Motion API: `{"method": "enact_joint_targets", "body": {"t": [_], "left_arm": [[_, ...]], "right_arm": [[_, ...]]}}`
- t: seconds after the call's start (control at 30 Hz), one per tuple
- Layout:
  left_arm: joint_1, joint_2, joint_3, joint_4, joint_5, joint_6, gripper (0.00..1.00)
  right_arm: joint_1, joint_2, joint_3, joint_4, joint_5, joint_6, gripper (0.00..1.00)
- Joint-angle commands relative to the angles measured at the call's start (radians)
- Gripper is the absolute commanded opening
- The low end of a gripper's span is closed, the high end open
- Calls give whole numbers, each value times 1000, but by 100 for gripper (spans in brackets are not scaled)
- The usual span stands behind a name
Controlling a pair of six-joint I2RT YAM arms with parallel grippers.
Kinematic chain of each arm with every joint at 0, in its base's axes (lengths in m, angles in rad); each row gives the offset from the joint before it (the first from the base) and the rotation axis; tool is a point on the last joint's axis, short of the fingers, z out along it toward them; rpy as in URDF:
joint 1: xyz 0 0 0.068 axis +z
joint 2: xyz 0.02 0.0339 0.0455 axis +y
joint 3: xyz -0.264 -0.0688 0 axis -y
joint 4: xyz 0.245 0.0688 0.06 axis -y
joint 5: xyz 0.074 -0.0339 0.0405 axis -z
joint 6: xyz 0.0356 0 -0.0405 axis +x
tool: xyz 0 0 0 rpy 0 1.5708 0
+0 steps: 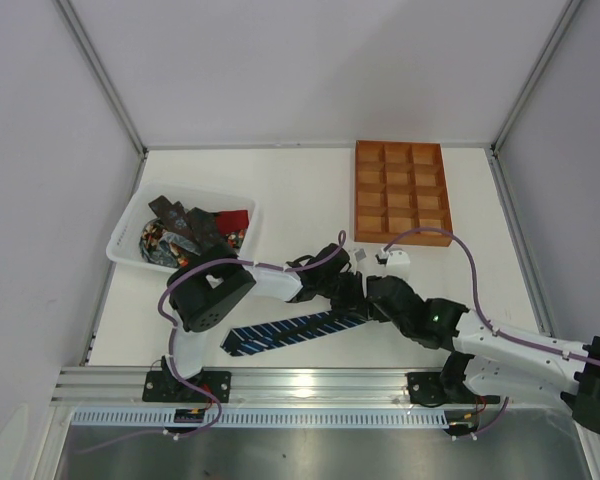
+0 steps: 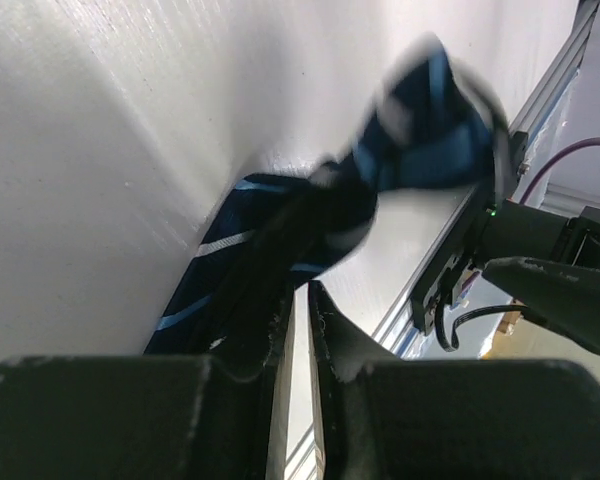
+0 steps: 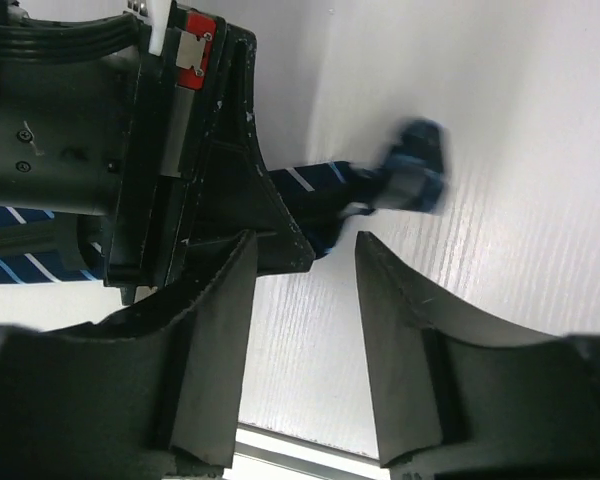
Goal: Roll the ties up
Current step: Roll the tie
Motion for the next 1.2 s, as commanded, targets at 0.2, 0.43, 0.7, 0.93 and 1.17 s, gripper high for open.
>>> {"method": "enact_joint_targets", "body": {"t": [0.2, 0.43, 0.7, 0.93, 1.17], "left_arm": [[7, -30, -30, 23, -7, 31, 15], [7, -47, -24, -10, -27, 60, 15], [9, -46, -7, -29, -29, 74, 15], [7, -47, -7, -33, -29, 77, 15], [9, -53, -9, -42, -35, 83, 15]], "right_arm": [[-24, -4, -12, -16, 180, 213, 69], [-347, -96, -61, -147, -55, 374, 70], [-541, -94, -132, -72, -292, 303, 71], [-542, -82, -204, 63, -394, 251, 64], [-553, -67, -248, 164, -380, 187, 58]]}}
